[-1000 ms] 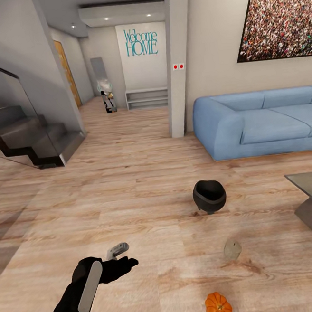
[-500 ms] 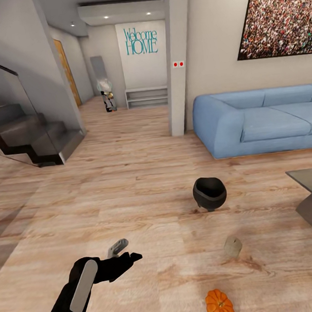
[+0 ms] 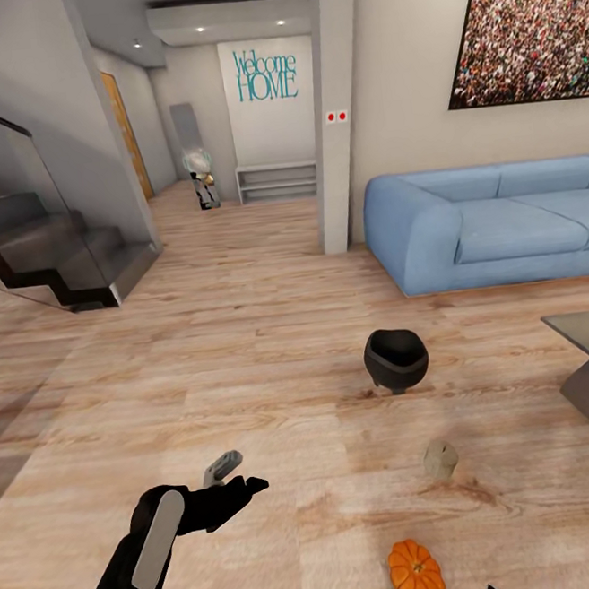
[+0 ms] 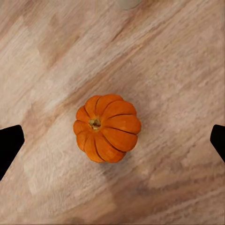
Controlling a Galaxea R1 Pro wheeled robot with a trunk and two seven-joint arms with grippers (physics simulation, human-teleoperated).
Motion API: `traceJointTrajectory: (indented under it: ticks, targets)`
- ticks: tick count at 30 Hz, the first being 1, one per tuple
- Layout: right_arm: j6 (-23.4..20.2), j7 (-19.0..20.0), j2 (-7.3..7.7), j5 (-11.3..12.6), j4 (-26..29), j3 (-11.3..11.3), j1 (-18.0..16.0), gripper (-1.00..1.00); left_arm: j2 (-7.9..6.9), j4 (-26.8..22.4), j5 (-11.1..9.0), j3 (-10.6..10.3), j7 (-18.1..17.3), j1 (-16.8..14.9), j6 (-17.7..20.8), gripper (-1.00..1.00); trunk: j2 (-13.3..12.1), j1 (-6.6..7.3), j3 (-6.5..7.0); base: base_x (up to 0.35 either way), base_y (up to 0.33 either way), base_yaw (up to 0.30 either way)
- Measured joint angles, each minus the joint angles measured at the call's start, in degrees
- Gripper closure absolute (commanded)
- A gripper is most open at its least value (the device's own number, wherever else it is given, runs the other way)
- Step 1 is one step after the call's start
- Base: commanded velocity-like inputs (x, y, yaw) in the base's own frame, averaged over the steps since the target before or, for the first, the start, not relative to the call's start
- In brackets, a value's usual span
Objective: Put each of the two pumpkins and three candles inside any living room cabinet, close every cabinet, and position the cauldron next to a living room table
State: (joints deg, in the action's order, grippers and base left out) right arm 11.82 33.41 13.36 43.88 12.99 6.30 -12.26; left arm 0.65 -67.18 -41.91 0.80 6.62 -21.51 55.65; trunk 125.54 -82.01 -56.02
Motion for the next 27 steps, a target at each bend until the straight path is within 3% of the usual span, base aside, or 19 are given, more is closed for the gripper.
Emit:
traceJointTrajectory:
  ticks: [4, 9, 10, 13, 16, 20, 23, 27]
  targets:
    - [-0.3, 4.4, 0.01, 1.5, -0.4, 0.1, 0.0, -1.00, 0.02, 0.1, 0.0, 0.0, 0.0, 0.0, 0.0, -1.00, 1.6, -0.88, -0.72, 0.000, 0.000, 0.000]
    - [-1.1, 6.7, 0.20, 1.7, -0.5, 0.1, 0.0, -1.00, 0.02, 0.1, 0.0, -0.1, 0.0, 0.0, 0.0, -1.00, 3.6, -1.98, -1.62, 0.000, 0.000, 0.000]
    - [-2.3, 6.8, 0.16, 1.7, -0.4, 0.1, 0.0, -1.00, 0.02, 0.1, 0.0, -0.1, 0.0, 0.0, 0.0, -1.00, 4.0, -2.20, -1.80, 0.000, 0.000, 0.000]
    - [-11.4, 7.0, 0.35, 1.7, 1.0, 0.2, -0.6, -1.00, 0.03, 0.1, 0.0, -0.2, 0.0, 0.0, 0.0, -1.00, 5.2, -2.86, -2.33, 0.000, 0.000, 0.000]
    - [-18.7, 6.8, 0.48, 1.3, 3.0, 0.2, -4.0, -1.00, 0.03, 0.1, 0.0, -0.2, 0.0, 0.0, 0.0, -1.00, 6.4, -3.51, -2.87, 0.000, 0.000, 0.000]
    - [-21.6, 3.8, 0.48, 1.3, 3.8, 0.2, -6.3, -1.00, 0.03, 0.1, 0.0, -0.2, 0.0, 0.0, 0.0, -1.00, 8.0, -4.39, -3.59, 0.000, 0.000, 0.000]
    - [-21.9, -0.9, 0.39, 1.2, 4.2, 0.1, -7.2, -1.00, 0.03, 0.1, 0.0, -0.2, 0.0, 0.0, 0.0, -1.00, 9.2, -5.05, -4.13, 0.000, 0.000, 0.000]
    - [-22.0, -2.6, 0.36, 1.2, 4.4, 0.1, -7.5, -1.00, 0.03, 0.2, 0.0, -0.2, 0.0, 0.0, 0.0, -1.00, 10.8, -5.93, -4.85, 0.000, 0.000, 0.000]
